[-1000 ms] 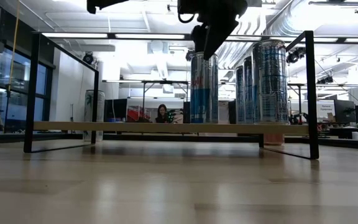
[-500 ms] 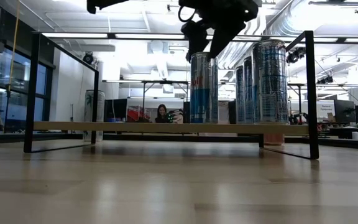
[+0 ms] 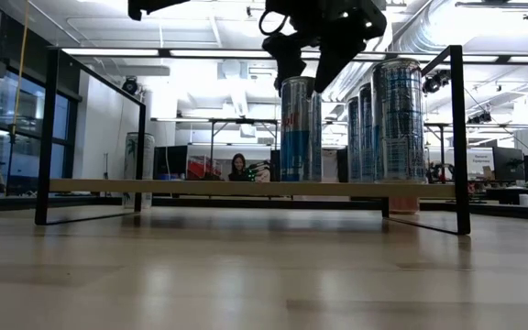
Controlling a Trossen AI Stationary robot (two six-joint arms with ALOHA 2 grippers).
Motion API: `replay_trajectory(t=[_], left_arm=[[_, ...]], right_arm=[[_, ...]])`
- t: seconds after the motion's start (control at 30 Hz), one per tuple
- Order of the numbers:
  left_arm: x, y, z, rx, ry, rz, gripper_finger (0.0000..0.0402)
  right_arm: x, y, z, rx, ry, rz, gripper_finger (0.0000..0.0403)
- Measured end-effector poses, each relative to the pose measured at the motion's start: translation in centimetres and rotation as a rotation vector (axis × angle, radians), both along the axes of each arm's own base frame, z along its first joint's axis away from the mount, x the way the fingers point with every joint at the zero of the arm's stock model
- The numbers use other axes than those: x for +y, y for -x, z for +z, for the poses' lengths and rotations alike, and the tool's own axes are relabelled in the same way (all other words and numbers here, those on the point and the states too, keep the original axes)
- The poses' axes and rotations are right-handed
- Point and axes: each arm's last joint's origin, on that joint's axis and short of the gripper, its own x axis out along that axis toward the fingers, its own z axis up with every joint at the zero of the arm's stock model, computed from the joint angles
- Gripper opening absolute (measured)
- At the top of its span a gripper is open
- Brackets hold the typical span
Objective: Place canned beverage on shelf
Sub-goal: Put the blue soda can aligned with the other blue soda can on the shelf
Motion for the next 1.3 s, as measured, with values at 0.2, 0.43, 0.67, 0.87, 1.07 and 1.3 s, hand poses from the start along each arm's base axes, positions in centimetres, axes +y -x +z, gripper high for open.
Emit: replay_trajectory(t=[0.2, 0.43, 0.67, 0.87, 1.07, 1.3], left_arm=[[0.0, 0.0, 0.0, -0.011, 0.022, -0.003, 0.0299], [0.0, 0.0, 0.0, -0.011, 0.022, -0.003, 0.0299], [0.0, 0.0, 0.0, -0.011, 0.022, -0.003, 0.0299], [0.0, 0.0, 0.0, -0.011, 0.022, -0.003, 0.0299], [0.0, 0.0, 0.0, -0.011, 0.021, -0.003, 0.0299], [0.0, 0.0, 0.0, -0.011, 0.021, -0.003, 0.0299]], right_arm=[[-0.2, 0.0, -0.2, 0.004, 0.011, -0.009, 0.0269], [-0.3, 0.0, -0.2, 0.007, -0.007, -0.190, 0.0228], [-0.4, 0.1, -0.1, 0.001, -0.149, -0.717, 0.0230], [-0.2, 0.1, -0.1, 0.010, -0.280, -1.049, 0.0242], [0.4, 0.2, -0.1, -0.004, -0.285, -1.197, 0.0245], [0.7, 0.9, -0.1, 0.033, -0.229, -1.236, 0.0246]])
